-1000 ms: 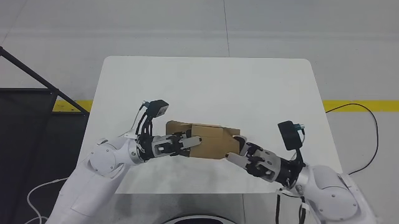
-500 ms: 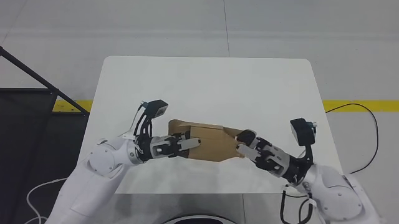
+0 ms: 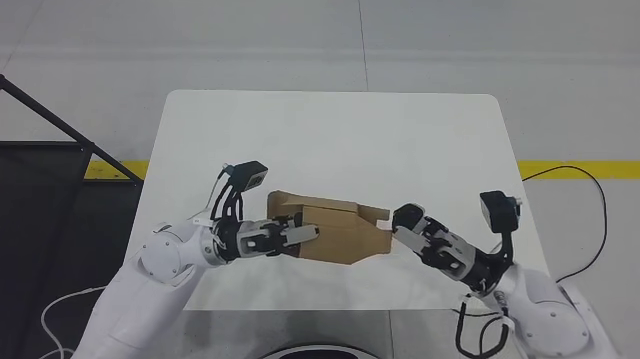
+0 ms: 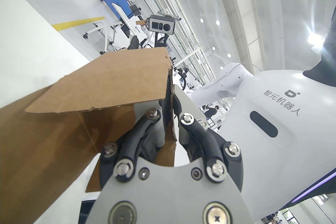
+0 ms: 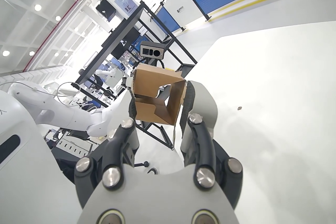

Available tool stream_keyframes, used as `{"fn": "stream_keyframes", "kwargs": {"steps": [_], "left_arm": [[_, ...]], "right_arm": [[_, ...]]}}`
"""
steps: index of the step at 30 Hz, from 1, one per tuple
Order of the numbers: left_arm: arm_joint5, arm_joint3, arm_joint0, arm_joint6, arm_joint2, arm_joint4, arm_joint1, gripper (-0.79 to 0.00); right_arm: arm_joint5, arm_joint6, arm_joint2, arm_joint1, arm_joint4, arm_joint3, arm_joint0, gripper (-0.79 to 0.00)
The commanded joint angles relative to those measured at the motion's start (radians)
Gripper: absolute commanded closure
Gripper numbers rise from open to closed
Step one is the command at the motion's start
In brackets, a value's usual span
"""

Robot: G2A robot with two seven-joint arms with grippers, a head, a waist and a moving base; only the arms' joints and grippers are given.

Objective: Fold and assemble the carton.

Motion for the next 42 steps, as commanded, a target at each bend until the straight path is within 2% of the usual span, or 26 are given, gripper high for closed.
{"fn": "stream_keyframes", "kwargs": {"steps": [1, 16, 25, 42], "left_arm": [[-0.002, -0.002, 0.000, -0.003, 0.001, -0.003, 0.000, 0.000], [-0.009, -0.006, -0.001, -0.038, 0.003, -0.037, 0.003, 0.000], [-0.011, -0.006, -0.002, -0.047, 0.003, -0.048, 0.005, 0.000], [-0.018, -0.003, 0.000, -0.056, -0.001, -0.055, 0.007, 0.000]], "right_arm": [[0.008, -0.006, 0.000, -0.001, -0.011, -0.003, -0.002, -0.409], [0.042, 0.033, -0.043, -0.004, -0.049, -0.001, 0.033, -0.388], [0.024, 0.080, -0.069, -0.004, -0.027, 0.002, 0.057, -0.382], [0.035, 0.110, -0.102, -0.004, -0.038, -0.015, 0.078, -0.311]]}}
